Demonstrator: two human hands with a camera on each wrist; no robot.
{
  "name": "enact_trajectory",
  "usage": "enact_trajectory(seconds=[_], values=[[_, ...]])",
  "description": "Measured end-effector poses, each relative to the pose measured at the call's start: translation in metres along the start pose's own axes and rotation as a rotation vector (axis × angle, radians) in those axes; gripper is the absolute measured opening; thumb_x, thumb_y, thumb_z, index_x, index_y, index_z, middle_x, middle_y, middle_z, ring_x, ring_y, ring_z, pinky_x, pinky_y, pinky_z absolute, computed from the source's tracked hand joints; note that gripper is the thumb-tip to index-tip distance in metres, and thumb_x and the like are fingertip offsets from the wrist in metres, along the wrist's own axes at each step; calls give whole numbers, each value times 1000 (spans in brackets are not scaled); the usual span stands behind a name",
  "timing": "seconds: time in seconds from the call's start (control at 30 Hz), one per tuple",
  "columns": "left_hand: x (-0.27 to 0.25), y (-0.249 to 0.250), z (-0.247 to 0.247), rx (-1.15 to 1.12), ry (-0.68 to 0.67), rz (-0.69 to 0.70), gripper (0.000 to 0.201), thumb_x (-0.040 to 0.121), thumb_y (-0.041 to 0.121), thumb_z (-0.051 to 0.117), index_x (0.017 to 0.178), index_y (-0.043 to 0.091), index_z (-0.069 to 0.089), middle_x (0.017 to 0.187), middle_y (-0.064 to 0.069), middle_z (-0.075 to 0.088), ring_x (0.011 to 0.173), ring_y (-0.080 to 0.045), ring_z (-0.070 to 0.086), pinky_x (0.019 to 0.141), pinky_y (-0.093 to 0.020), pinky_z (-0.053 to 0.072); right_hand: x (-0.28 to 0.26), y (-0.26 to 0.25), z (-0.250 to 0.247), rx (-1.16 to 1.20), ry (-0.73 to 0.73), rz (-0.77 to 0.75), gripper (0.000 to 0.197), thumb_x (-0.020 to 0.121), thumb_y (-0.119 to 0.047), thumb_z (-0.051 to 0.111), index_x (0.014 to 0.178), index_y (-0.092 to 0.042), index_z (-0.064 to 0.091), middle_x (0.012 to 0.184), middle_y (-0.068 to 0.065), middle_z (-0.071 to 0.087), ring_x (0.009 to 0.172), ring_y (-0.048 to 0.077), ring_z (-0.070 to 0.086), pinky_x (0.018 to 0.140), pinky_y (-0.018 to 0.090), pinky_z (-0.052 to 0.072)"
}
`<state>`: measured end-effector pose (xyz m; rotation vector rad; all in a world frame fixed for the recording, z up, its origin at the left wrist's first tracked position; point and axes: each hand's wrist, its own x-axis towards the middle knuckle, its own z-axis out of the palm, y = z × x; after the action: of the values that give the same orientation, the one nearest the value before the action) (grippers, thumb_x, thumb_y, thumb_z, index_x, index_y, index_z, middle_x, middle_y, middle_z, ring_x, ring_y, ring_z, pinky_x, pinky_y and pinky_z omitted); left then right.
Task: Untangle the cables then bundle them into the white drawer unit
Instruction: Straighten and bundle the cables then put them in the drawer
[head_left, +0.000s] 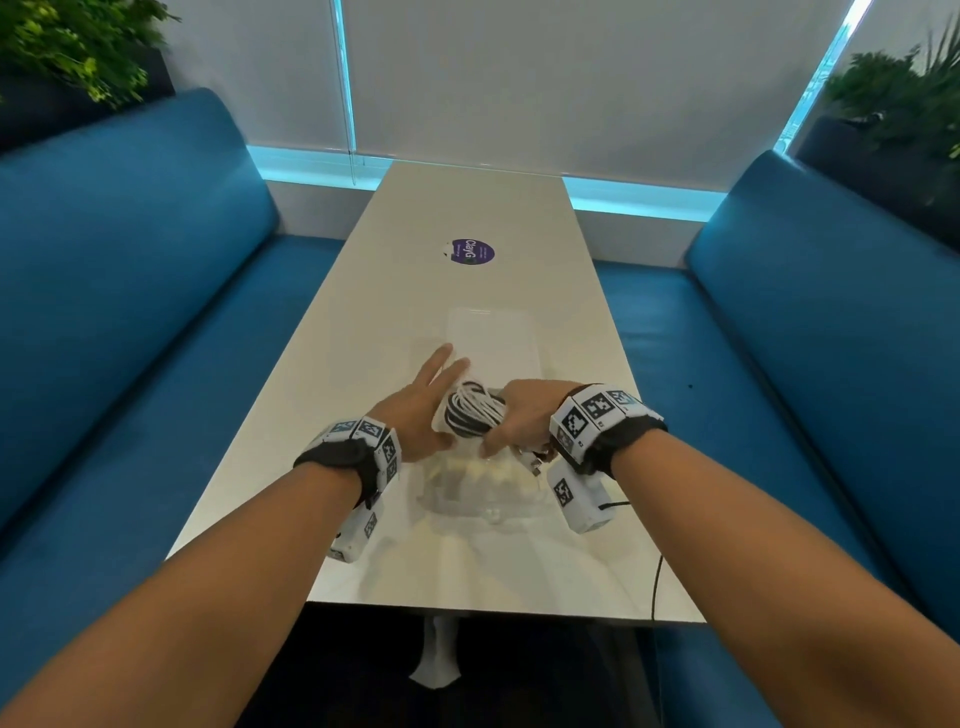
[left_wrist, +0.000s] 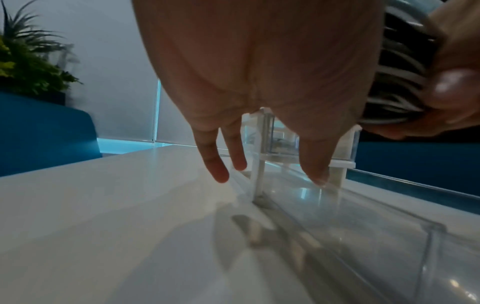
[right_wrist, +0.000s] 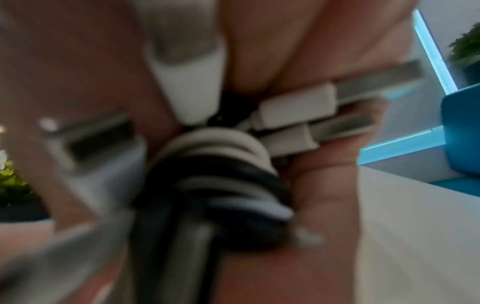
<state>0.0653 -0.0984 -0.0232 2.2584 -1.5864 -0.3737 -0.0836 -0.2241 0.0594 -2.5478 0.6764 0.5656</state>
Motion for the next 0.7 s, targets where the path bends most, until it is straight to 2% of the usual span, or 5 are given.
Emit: enact_trajectory(seconds=[0.3, 0.43, 0.5, 0.6, 0.7], values=[[-5, 9, 1, -218, -31, -52, 109, 81, 8, 78, 158, 35, 6, 161, 20, -22, 76, -13, 64, 76, -39, 58, 8, -10, 28, -351, -4, 127, 31, 72, -38, 77, 94, -19, 66, 81, 1, 68, 73, 23, 66, 72, 36, 58], [-5, 9, 9, -313, 1, -56, 107, 82, -2, 73, 159, 30, 6, 161, 21, -23, 114, -38, 59, 62, -14, 48, 1, -21, 34, -407, -19, 78, 29, 87, -14, 67, 81, -27, 43, 71, -2, 44, 80, 25, 52, 89, 43, 56], [-2, 7, 12, -330, -5, -57, 106, 82, -1, 72, 159, 30, 5, 160, 23, -23, 123, -42, 54, 63, -13, 46, 3, -25, 35, -434, 23, 83, 19, 88, -14, 66, 80, -24, 51, 70, -3, 48, 82, 24, 55, 91, 42, 55], [1, 8, 8, -340, 4, -57, 90, 90, 15, 65, 159, 29, 10, 161, 24, -19, 133, -33, 48, 84, -24, 50, 13, -27, 45, -344, 111, 161, 28, 90, -21, 61, 117, -13, 62, 92, 3, 63, 93, 25, 63, 82, 36, 53], [3, 12, 7, -274, 63, -77, 69, 97, 18, 56, 157, 25, 21, 164, 15, -10, 140, -25, 40, 106, -40, 44, 16, -26, 56, -286, 225, 211, 23, 87, -26, 59, 106, -14, 66, 72, -1, 53, 74, 21, 59, 65, 30, 44]])
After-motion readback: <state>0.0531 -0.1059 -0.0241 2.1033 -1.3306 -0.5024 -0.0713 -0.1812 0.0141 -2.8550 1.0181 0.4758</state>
